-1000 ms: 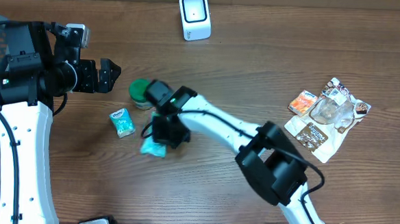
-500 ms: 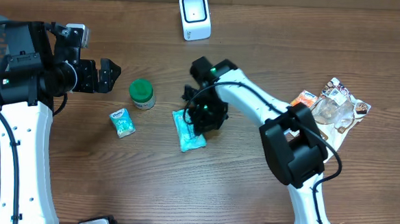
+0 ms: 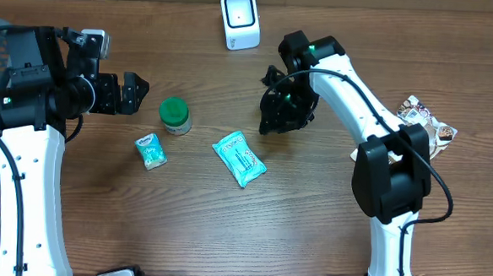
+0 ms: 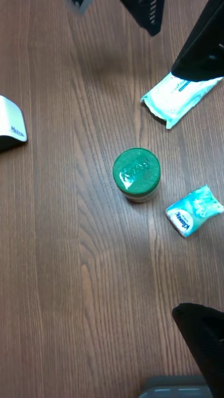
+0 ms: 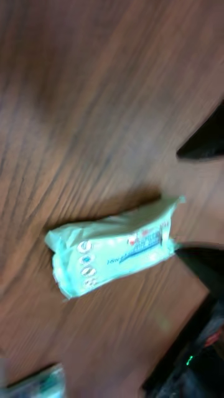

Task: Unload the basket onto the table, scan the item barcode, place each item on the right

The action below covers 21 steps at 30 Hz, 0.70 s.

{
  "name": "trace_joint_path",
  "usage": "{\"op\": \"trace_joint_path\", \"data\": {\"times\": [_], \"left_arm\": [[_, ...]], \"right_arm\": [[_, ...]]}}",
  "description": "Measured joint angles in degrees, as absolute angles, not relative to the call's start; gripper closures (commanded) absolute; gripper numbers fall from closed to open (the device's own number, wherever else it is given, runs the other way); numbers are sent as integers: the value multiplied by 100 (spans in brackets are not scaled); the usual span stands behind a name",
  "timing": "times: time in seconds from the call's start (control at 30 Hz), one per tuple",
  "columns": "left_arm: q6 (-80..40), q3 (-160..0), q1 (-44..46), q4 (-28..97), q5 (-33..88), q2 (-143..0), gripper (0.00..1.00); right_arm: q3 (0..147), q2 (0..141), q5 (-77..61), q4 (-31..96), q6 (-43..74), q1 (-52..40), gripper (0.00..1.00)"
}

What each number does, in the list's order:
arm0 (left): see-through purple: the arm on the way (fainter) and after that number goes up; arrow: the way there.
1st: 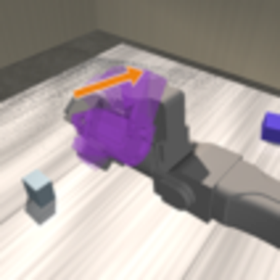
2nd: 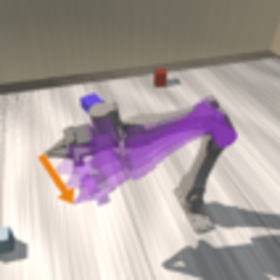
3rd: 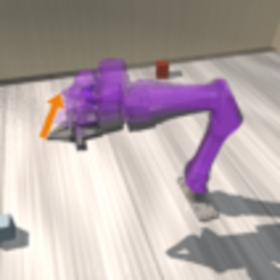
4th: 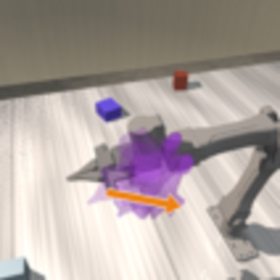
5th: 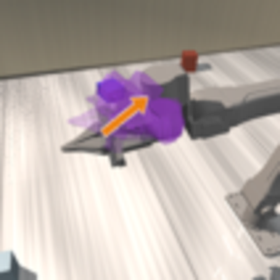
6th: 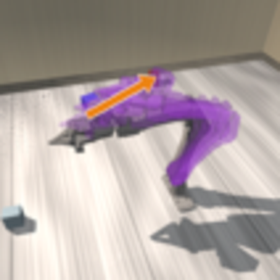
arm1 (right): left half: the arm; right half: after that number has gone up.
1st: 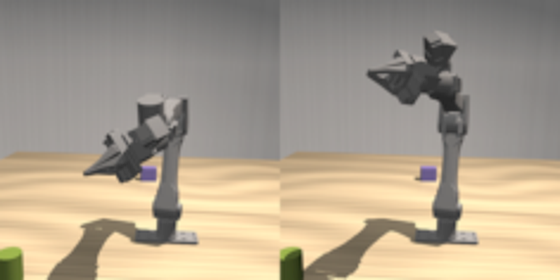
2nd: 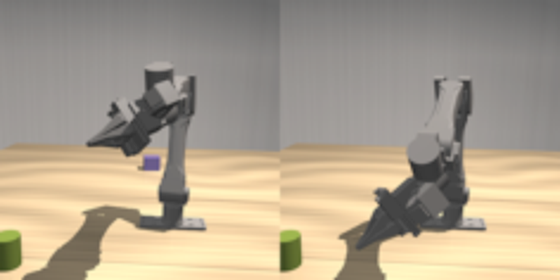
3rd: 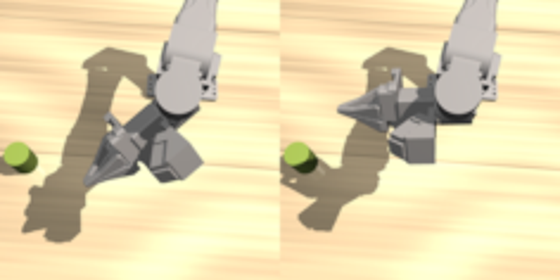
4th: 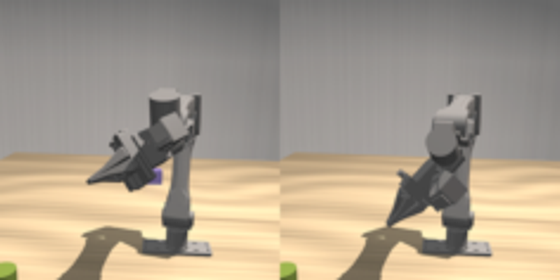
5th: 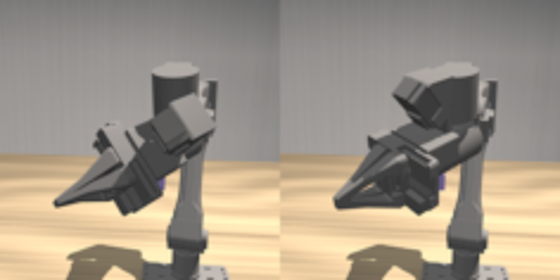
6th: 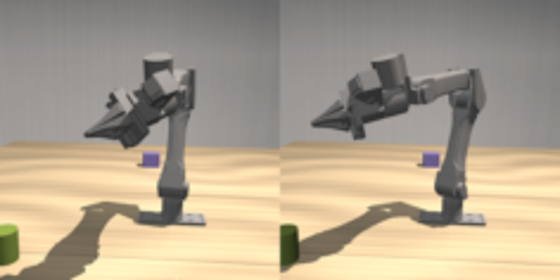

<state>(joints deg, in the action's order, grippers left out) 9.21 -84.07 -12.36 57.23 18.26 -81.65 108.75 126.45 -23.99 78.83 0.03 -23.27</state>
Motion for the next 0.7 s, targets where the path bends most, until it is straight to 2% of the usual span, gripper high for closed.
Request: {"op": "trace_joint_path", "data": {"times": [0.03,0.1,0.17,0.23,0.33,0.57,0.7], "left_arm": [[921,-8407,-1236,5725,1826,-8165,0],[921,-8407,-1236,5723,1826,-8165,0],[921,-8407,-1236,5723,1826,-8165,0],[921,-8407,-1236,5723,1826,-8165,0],[921,-8407,-1236,5725,1826,-8165,0],[921,-8407,-1236,5723,1826,-8165,0],[921,-8407,-1236,5728,1826,-8165,0]], "right_arm": [[10875,12623,-2414,7865,183,-2344,21],[10798,12602,-2440,7738,539,-2392,5],[10569,12584,-2464,7509,766,-2453,2],[10215,12582,-2477,7299,932,-2526,16],[9717,12582,-2541,7105,921,-2617,28],[9004,12560,-2980,6396,377,-2812,38],[8759,12462,-3131,5763,274,-2936,53]]}}
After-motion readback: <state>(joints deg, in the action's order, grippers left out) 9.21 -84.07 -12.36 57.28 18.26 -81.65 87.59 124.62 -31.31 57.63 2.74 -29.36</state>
